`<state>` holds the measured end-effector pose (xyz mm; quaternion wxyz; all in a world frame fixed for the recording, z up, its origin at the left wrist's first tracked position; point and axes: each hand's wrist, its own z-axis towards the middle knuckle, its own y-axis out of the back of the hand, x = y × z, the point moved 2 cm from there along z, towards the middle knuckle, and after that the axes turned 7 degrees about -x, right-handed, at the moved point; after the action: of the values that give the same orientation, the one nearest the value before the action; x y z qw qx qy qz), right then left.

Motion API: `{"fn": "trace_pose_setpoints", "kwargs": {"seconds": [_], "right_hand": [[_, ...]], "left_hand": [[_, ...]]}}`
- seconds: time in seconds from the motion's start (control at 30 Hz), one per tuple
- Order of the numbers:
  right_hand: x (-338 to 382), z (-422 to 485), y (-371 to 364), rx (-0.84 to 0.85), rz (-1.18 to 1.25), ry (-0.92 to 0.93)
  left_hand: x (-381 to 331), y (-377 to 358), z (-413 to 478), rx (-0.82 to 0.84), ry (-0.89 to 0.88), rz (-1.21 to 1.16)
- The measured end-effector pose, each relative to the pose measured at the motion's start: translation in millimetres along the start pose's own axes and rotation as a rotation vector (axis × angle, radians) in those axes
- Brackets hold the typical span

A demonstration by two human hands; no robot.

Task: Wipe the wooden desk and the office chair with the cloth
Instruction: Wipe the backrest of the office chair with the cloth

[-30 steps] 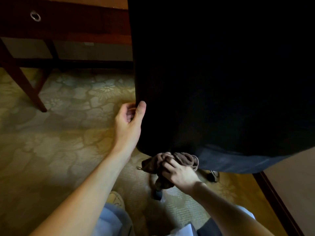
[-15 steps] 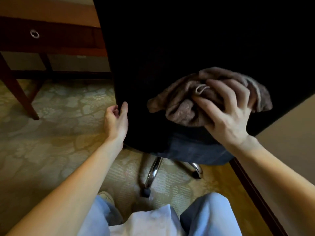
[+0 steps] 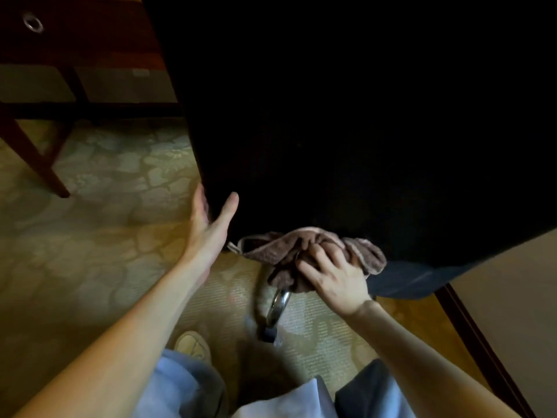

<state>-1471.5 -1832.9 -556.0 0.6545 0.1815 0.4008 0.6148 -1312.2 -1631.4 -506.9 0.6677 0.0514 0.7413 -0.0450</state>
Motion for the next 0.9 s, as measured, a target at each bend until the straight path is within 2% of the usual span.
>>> {"fn": "trace_pose_setpoints", "kwargs": {"seconds": [0.13,0.27,0.3,0.4,0.43,0.5,0.6,0.63,0.7,0.77,0.8,0.9], "right_hand": [[25,-23,-43,0.158,0.069,0.046],[38,-35,-80,0.335,0.089,0.238],[40,-37,-88,0.402,0.075,0.297],[41,-40,-106,0.749,0.009,0.423],[43,-37,-105,0.778,0.003,0.459],[49,-20,-94,0.708,0.028,0.513],[63,18,-82,0.344,0.162,0.565],[68,32,-83,0.296,0.14,0.54],[79,49,-86,0.342,-0.019,0.503],[81,46,-89,0.556,-0.176,0.491],[77,41,-87,0.608,-0.217,0.499],[59,24,-66,0.629,-0.227,0.503]], "left_hand": [[12,10,15,0.006,0.012,-0.026],[21,16,33,0.048,-0.001,-0.046],[22,17,36,0.062,0.0,-0.05],[24,16,44,0.077,-0.02,-0.065],[24,15,44,0.076,-0.024,-0.067],[22,9,41,0.06,-0.038,-0.054],[20,2,35,0.015,-0.043,-0.045],[19,1,34,0.004,-0.042,-0.03],[15,-3,28,0.013,-0.042,0.012],[8,-6,26,0.002,-0.007,0.037],[5,-9,29,-0.012,0.023,0.044],[-4,-14,40,-0.011,0.125,0.057]]}}
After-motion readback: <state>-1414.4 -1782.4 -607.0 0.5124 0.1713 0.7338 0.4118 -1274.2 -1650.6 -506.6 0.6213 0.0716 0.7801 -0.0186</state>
